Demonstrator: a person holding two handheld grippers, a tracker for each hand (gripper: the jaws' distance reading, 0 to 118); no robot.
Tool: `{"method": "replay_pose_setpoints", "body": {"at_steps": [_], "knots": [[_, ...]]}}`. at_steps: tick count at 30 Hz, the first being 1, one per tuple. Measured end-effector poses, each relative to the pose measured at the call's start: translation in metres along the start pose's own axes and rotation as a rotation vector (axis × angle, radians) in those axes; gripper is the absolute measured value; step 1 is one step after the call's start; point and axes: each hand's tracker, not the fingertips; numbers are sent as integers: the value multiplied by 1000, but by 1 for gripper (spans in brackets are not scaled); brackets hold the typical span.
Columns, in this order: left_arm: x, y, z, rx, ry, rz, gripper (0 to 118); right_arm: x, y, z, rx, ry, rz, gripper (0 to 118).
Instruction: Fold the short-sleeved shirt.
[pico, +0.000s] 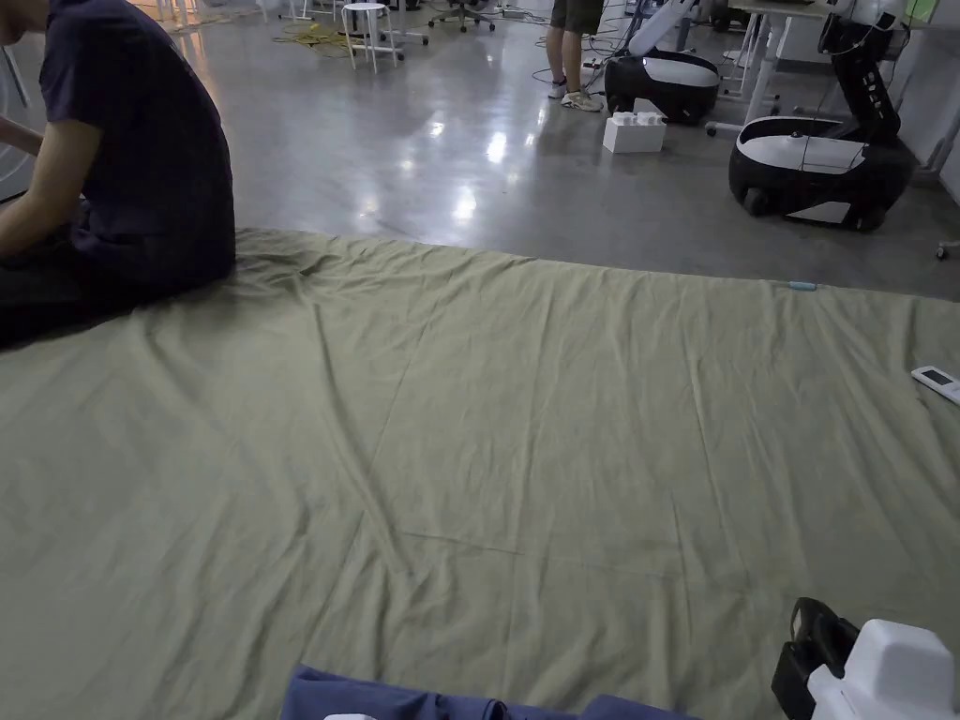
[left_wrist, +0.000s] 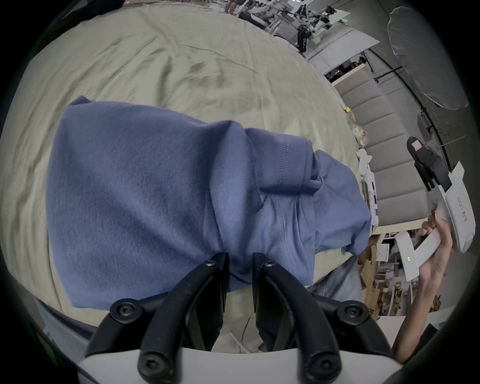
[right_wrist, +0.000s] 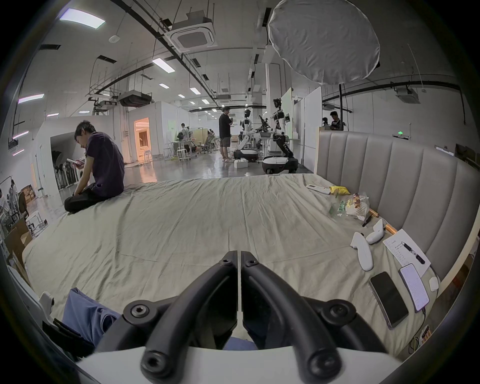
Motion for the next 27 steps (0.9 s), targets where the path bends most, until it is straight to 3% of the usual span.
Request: {"method": "replay_pose_setpoints", "body": {"at_steps": [11,16,20,27], "knots": [[-3,11,41,156,-155,51,20,-7,2,-2,0,15,4,3],[0,18,45,197,-195,69,10,-9,3,-3,-5,23,-4,3],[-20,18,64,254,-284,75,9,-10,4,-3,-4,24,3,3],[-98,17,102,334,-198,104,9,-13,6,-6,-10,31,10,3]]}}
